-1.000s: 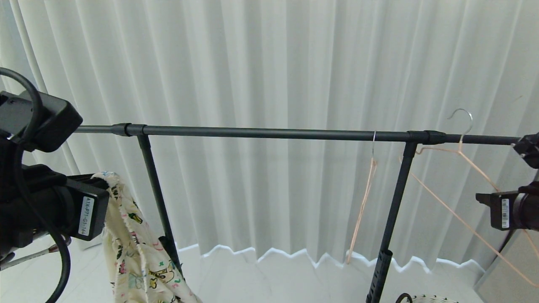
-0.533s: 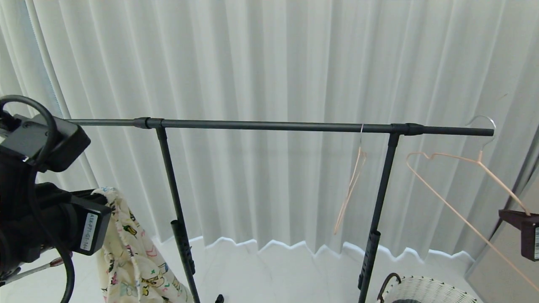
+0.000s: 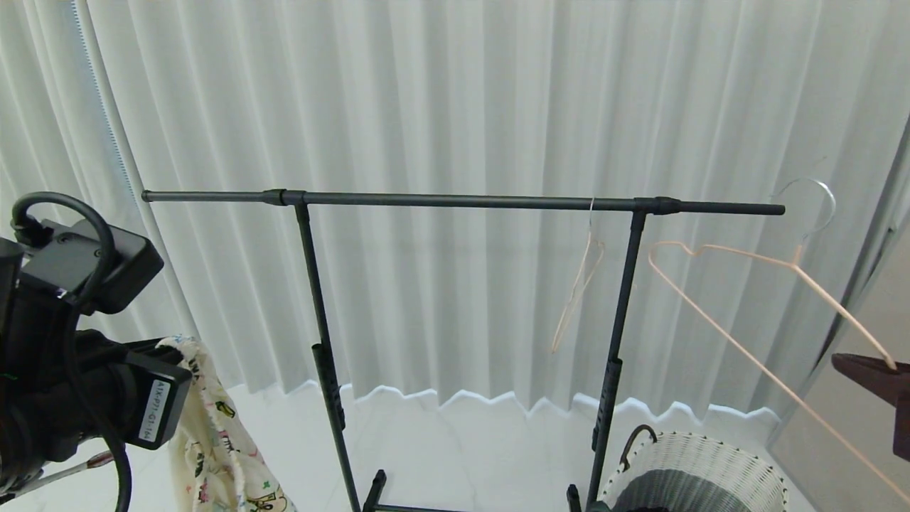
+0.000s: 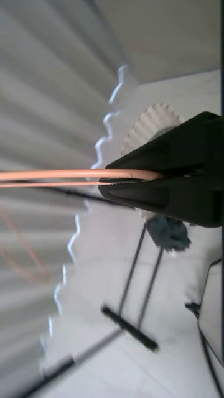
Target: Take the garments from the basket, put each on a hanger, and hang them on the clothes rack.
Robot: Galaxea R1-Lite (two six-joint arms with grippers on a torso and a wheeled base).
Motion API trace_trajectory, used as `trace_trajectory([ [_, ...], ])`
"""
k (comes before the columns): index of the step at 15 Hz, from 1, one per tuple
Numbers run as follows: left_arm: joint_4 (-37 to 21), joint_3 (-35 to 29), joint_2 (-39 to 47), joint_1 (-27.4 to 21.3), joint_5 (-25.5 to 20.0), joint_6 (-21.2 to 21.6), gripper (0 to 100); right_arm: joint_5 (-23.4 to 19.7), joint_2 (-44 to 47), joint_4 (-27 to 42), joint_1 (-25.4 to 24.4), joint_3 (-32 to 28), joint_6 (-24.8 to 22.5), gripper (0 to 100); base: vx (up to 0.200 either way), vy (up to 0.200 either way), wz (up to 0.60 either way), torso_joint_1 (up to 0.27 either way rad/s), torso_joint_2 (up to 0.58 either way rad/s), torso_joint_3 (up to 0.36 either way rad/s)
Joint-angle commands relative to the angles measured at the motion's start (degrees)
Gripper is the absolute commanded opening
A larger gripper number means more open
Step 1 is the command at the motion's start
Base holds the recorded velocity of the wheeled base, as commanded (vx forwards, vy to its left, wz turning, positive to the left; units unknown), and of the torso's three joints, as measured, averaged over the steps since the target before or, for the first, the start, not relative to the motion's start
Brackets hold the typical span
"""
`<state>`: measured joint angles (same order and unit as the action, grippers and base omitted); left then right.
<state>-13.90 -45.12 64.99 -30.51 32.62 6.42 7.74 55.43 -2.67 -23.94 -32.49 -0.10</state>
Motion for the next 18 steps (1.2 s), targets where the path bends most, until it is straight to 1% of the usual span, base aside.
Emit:
trace_trajectory([
  [1, 0.0, 0.5, 0.1, -0.2, 0.0, 0.0, 0, -0.5, -0.6, -0.1, -12.4, 1.0, 2.1, 0, 0.0, 0.0, 0.0, 0.0, 0.0, 0.0],
  [2, 0.0, 0.8, 0.1, -1.3, -0.3, -0.2, 0, -1.1, -0.4, -0.1, -17.8, 1.1, 4.7, 0, 0.0, 0.0, 0.0, 0.0, 0.0, 0.0],
  [3, 0.1, 0.8, 0.1, -2.1, -0.4, -0.4, 0, -1.4, -0.2, 0.0, -21.1, 1.2, 6.5, 0, 0.0, 0.0, 0.0, 0.0, 0.0, 0.0],
  [4, 0.5, 0.6, 0.6, -3.7, -0.5, -2.2, 0, -1.5, 0.3, 0.1, -29.0, 2.1, 10.0, 0, 0.0, 0.0, 0.0, 0.0, 0.0, 0.0],
  [5, 0.5, 0.4, 1.2, -4.2, -0.5, -3.2, 0, -1.5, 0.5, 0.2, -32.3, 2.3, 11.1, 0, 0.0, 0.0, 0.0, 0.0, 0.0, 0.0],
  [6, 0.5, -0.1, 2.4, -4.6, -0.5, -5.3, 0, -1.5, 1.5, 0.2, -38.1, 2.5, 13.0, 0, 0.0, 0.0, 0.0, 0.0, 0.0, 0.0],
  [7, 0.5, -0.5, 3.6, -4.7, -0.5, -7.0, 0, -1.5, 2.2, 0.1, -41.1, 2.3, 14.2, 0, 0.0, 0.0, 0.0, 0.0, 0.0, 0.0],
  [8, 0.5, -1.6, 6.0, -4.6, -0.4, -10.3, 0, -1.6, 3.1, -0.1, -44.8, 2.1, 16.3, 0, 0.0, 0.0, 0.0, 0.0, 0.0, 0.0],
  [10, 0.5, -5.0, 10.7, -4.6, -0.3, -17.6, 0, -2.2, 3.6, -0.7, -49.5, 1.9, 18.6, 0, 0.0, 0.0, 0.0, 0.0, 0.0, 0.0],
  [11, 0.5, -6.7, 12.6, -4.6, -0.2, -20.2, 0, -2.8, 4.0, -1.5, -51.2, 2.0, 19.8, 0, 0.0, 0.0, 0.0, 0.0, 0.0, 0.0],
  [13, 0.5, -8.4, 14.1, -4.9, -0.3, -21.5, 0, -3.8, 5.1, -4.3, -52.3, 1.9, 20.9, 0, 0.0, 0.0, 0.0, 0.0, 0.0, 0.0],
  [16, 0.5, -9.6, 14.7, -7.8, -0.3, -23.1, 0, -3.5, 9.1, -7.7, -51.1, 2.0, 22.1, 0, 0.0, 0.0, 0.0, 0.0, 0.0, 0.0],
  [18, 0.5, -9.6, 15.3, -9.0, -0.3, -25.0, 0, -3.5, 11.9, -11.9, -50.4, 1.9, 22.7, 0, 0.0, 0.0, 0.0, 0.0, 0.0, 0.0],
])
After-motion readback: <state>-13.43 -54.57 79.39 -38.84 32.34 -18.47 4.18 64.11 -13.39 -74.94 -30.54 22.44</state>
